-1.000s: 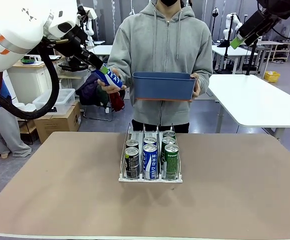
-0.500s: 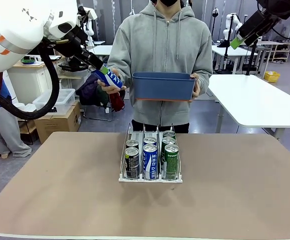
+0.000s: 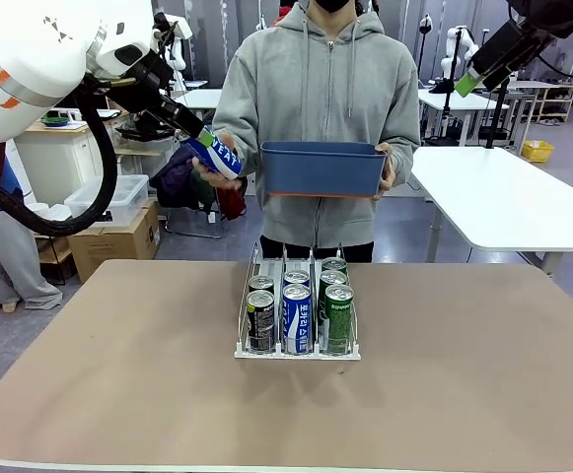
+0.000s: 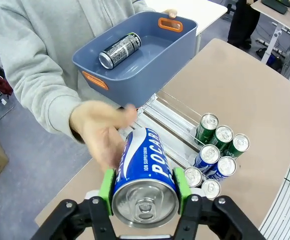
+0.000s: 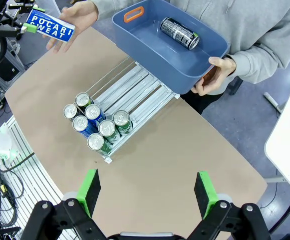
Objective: Fill the beverage cans into the dispenser.
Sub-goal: Place the picked Ionic drink in the line of the Automatic Can Dispenser with the same cans.
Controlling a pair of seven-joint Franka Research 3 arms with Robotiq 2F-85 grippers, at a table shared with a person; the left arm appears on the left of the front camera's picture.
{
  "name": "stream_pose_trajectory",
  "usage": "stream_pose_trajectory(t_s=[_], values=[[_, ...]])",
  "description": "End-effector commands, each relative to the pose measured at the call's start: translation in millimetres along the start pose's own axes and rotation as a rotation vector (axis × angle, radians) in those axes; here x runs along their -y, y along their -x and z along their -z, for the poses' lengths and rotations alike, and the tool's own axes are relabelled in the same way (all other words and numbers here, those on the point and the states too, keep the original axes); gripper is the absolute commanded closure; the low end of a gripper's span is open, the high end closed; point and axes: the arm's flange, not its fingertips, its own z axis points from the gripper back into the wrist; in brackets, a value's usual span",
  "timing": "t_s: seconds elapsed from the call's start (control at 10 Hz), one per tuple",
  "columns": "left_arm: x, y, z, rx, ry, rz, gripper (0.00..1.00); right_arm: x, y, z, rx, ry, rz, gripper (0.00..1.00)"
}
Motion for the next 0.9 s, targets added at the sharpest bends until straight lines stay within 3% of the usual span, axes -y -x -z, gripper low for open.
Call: stream_pose_trajectory(t_s=[0.0, 0.8], values=[[-0.9, 0.5, -0.9, 0.001, -0.003, 0.013, 0.63, 0.3, 1.0, -0.1, 0.009, -0.021, -0.007, 0.00], [-0.9, 0.5, -0.9, 0.001, -0.003, 0.013, 0.63, 0.3, 1.0, -0.1, 0.009, -0.021, -0.007, 0.00]])
